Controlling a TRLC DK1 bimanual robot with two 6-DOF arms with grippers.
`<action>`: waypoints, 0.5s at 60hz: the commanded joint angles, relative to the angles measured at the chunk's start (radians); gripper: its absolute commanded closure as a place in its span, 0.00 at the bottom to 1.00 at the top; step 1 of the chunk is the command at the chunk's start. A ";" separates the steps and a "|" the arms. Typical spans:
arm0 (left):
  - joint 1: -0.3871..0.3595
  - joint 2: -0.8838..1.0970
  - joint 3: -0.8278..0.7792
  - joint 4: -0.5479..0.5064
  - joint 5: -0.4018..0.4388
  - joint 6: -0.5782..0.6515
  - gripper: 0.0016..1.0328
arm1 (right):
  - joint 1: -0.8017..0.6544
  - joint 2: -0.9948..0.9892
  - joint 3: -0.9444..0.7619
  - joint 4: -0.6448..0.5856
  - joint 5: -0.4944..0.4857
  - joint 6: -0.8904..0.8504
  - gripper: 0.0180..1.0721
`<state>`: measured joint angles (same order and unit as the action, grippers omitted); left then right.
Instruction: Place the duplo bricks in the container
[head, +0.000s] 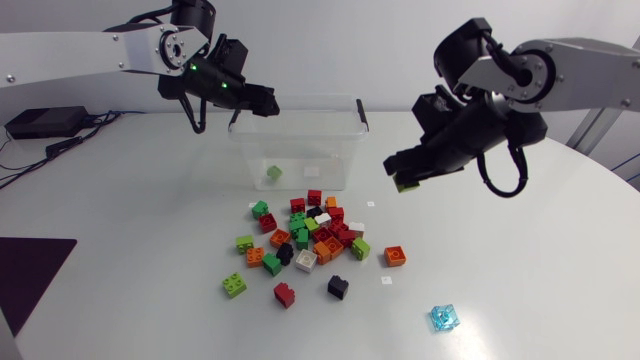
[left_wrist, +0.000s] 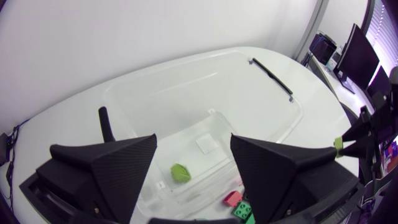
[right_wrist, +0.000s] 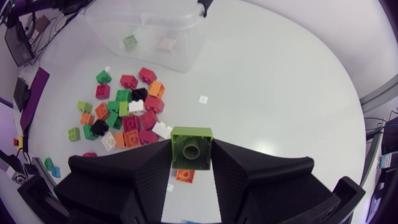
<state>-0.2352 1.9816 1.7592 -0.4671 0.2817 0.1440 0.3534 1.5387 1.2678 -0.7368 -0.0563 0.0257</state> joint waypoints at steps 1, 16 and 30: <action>0.013 -0.075 0.011 -0.056 0.001 0.051 0.05 | 0.018 0.044 0.068 -0.003 -0.008 -0.004 0.71; 0.054 -0.216 -0.058 -0.297 -0.001 0.302 0.05 | 0.053 0.144 0.251 0.031 -0.019 -0.001 0.71; 0.134 -0.374 -0.285 -0.329 -0.001 0.560 0.05 | 0.081 0.235 0.378 0.077 -0.016 0.002 0.71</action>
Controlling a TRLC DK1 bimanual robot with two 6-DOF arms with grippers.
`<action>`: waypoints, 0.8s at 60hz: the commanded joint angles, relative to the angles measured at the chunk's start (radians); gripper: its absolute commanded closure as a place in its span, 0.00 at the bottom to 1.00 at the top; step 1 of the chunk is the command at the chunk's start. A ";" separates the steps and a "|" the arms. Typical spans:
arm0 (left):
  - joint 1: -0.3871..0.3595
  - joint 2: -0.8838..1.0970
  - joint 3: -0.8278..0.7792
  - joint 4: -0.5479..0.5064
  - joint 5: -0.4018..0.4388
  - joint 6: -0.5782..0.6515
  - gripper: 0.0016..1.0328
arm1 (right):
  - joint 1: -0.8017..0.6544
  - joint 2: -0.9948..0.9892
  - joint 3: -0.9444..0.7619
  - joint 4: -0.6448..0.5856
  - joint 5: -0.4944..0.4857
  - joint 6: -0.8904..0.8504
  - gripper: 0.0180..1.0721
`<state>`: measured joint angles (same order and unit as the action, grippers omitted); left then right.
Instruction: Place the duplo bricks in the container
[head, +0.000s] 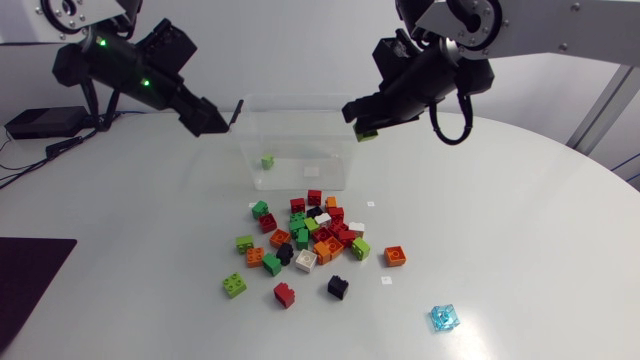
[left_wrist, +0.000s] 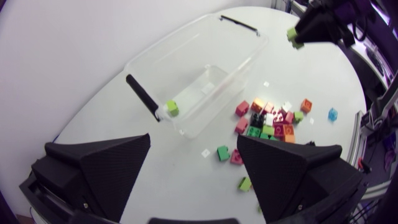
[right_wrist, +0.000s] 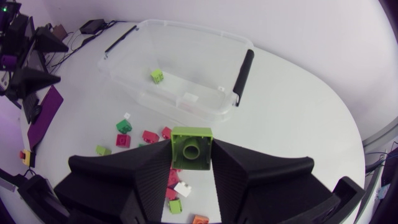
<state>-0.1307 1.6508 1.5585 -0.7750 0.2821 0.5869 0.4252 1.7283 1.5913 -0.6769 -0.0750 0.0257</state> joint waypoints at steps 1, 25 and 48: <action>0.031 -0.049 -0.097 -0.027 -0.001 0.134 0.05 | 0.009 0.053 0.062 0.020 0.003 0.002 0.71; 0.077 -0.246 -0.394 -0.125 -0.001 0.468 0.05 | 0.017 0.252 0.271 0.076 0.037 -0.004 0.71; 0.097 -0.353 -0.549 -0.231 -0.029 0.714 0.05 | 0.034 0.412 0.434 0.105 0.119 -0.023 0.69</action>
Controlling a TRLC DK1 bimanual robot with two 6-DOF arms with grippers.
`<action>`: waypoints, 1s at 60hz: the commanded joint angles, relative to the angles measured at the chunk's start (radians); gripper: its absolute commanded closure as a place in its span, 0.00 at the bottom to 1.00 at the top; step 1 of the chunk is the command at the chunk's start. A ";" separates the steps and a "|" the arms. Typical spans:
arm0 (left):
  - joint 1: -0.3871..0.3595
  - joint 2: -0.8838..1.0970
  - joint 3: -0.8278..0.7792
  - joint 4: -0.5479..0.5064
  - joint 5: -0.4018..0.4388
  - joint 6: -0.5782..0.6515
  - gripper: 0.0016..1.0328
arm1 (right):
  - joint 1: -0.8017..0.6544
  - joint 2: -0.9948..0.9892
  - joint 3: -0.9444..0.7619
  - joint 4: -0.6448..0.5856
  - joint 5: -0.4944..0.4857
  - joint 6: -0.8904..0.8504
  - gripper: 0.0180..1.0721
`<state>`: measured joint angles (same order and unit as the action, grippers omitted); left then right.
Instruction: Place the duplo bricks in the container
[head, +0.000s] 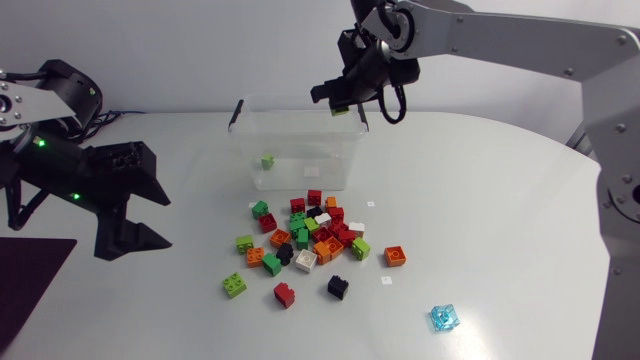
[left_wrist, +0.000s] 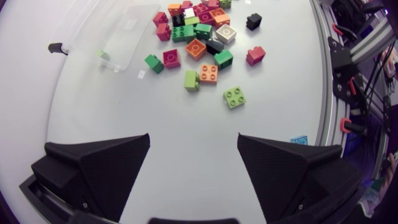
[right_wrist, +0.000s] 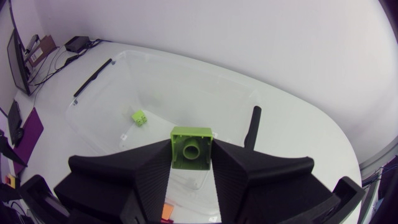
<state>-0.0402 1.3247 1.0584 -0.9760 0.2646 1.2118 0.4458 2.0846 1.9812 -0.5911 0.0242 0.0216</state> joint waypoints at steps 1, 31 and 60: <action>0.005 -0.032 -0.060 -0.032 -0.015 0.101 0.05 | 0.014 0.065 0.053 0.017 0.028 -0.022 0.67; -0.084 -0.214 -0.362 -0.105 -0.146 0.377 0.05 | 0.022 -0.012 0.047 -0.003 0.052 -0.038 0.06; -0.265 -0.139 -0.532 -0.095 -0.194 0.301 0.10 | -0.029 -0.322 -0.363 0.089 -0.006 -0.060 0.06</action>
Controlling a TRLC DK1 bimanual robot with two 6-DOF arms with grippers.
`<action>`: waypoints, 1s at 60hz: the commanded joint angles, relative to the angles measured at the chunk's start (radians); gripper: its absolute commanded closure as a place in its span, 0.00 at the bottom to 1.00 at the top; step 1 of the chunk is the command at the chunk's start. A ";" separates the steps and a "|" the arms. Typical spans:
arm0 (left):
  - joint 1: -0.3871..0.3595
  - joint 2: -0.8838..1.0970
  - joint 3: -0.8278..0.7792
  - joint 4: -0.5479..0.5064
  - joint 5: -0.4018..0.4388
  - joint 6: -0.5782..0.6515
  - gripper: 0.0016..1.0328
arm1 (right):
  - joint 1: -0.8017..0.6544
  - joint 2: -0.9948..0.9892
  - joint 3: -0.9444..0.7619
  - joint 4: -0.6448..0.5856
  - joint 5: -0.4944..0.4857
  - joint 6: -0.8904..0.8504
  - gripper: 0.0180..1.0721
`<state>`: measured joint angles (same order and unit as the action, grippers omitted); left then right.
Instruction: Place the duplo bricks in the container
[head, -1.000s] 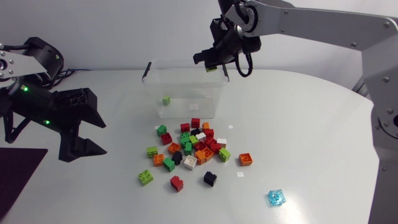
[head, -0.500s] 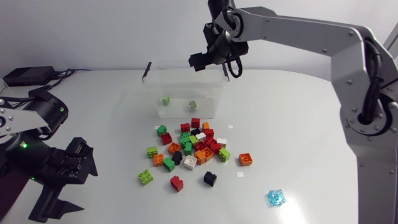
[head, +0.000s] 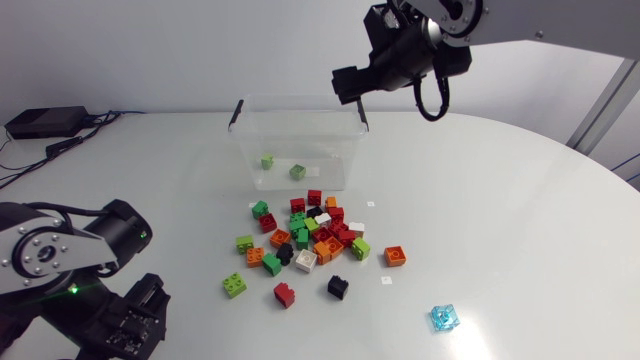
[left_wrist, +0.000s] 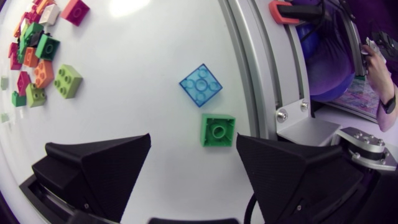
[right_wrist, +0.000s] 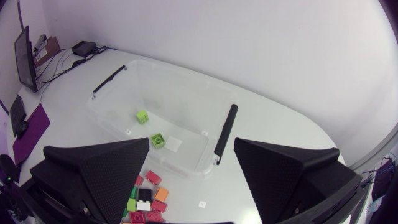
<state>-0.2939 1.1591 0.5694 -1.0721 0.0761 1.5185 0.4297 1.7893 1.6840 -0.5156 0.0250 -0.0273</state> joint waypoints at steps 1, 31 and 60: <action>-0.014 0.028 -0.052 0.011 -0.009 -0.011 0.10 | -0.014 -0.034 -0.079 0.019 -0.010 -0.011 0.06; -0.063 0.126 -0.160 0.212 -0.010 -0.098 0.54 | -0.037 -0.246 -0.349 0.055 -0.030 -0.019 0.06; 0.007 0.214 0.015 0.239 0.002 -0.139 0.76 | 0.001 -0.469 -0.635 -0.274 -0.014 -0.056 0.07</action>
<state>-0.2958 1.3510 0.5354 -0.8352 0.0700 1.4055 0.4183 1.3243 1.0794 -0.7280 0.0048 -0.0753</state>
